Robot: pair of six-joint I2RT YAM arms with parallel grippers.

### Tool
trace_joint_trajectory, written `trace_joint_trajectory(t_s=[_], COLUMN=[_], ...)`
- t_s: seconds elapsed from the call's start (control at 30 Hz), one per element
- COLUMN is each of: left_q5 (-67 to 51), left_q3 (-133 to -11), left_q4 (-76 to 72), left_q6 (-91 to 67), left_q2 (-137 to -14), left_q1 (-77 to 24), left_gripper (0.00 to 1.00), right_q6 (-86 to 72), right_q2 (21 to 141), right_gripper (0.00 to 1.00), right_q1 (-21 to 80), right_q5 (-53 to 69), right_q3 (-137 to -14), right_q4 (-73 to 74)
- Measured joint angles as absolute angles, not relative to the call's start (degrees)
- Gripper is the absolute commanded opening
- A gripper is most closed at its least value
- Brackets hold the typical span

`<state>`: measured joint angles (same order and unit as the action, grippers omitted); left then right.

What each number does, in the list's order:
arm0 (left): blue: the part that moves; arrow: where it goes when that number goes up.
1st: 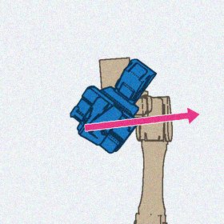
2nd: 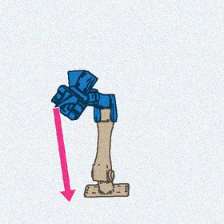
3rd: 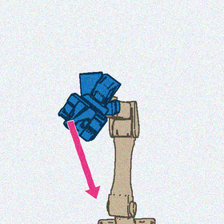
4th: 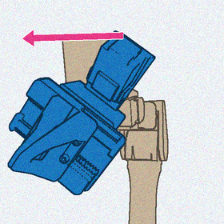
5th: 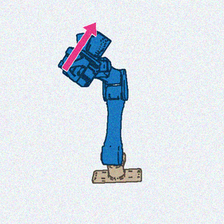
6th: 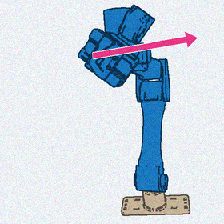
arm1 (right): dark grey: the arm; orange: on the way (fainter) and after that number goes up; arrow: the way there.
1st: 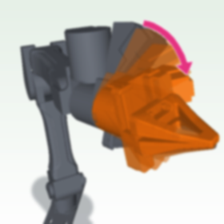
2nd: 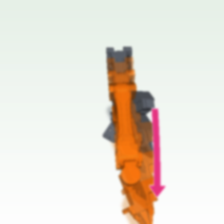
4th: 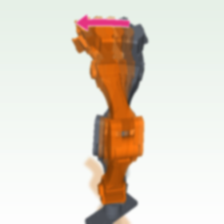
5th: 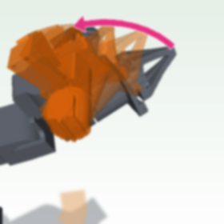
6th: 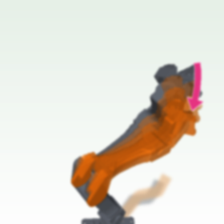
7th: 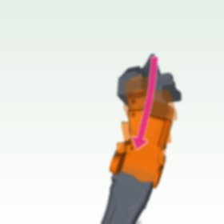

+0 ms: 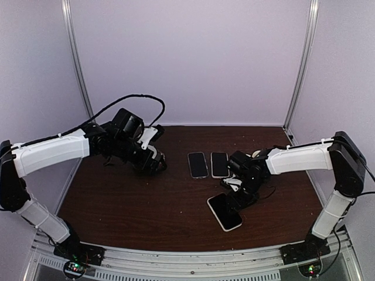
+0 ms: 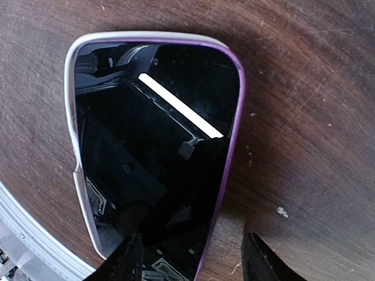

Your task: Put the phone into the phone case

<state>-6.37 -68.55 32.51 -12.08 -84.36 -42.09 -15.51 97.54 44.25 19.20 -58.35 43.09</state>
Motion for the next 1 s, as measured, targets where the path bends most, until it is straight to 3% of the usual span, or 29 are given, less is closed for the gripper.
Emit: trace_joint_trajectory(t_s=[0.07,0.2,0.3,0.47,0.57,0.63,0.77,1.0], left_q5=[-6.66,-8.45,-10.17,-9.21,-9.1,-8.71,-6.7,-3.62], left_q3=[-68.55,-68.42,-67.53,-62.08,-62.59,-64.1,-68.2,-76.23], left_q4=[32.51,32.4,30.98,23.51,19.59,17.19,12.12,8.64], left_q6=[-12.05,-10.96,-6.74,6.96,12.64,15.22,22.98,33.36], left_q2=[-84.27,-84.27,-84.27,-86.63,-94.56,-100.33,-112.18,-119.94], left_q1=[-42.04,-42.06,-44.29,-61.67,-68.77,-69.54,-69.87,-72.36], left_gripper=[0.87,0.65,0.57,0.36,0.33,0.31,0.15,0.14], right_q6=[-15.42,-16.19,-17.39,-19.73,-19.99,-20.01,-19.97,-20.75], right_q2=[97.56,97.49,96.86,94.28,94.08,94.08,94.06,92.38], right_gripper=[0.55,0.45,0.4,0.29,0.3,0.25,0.19,0.21], right_q1=[44.36,44.71,45.21,45.36,45.3,44.97,44.12,43.55], right_q5=[17.69,16.03,15.38,14.72,14.96,15.22,16.97,18.44], right_q3=[-58.85,-59.53,-59.57,-58.48,-57.56,-57.06,-56.14,-53.71], right_q4=[43.94,45.25,45.58,44.99,44.01,43.46,41.3,38.85])
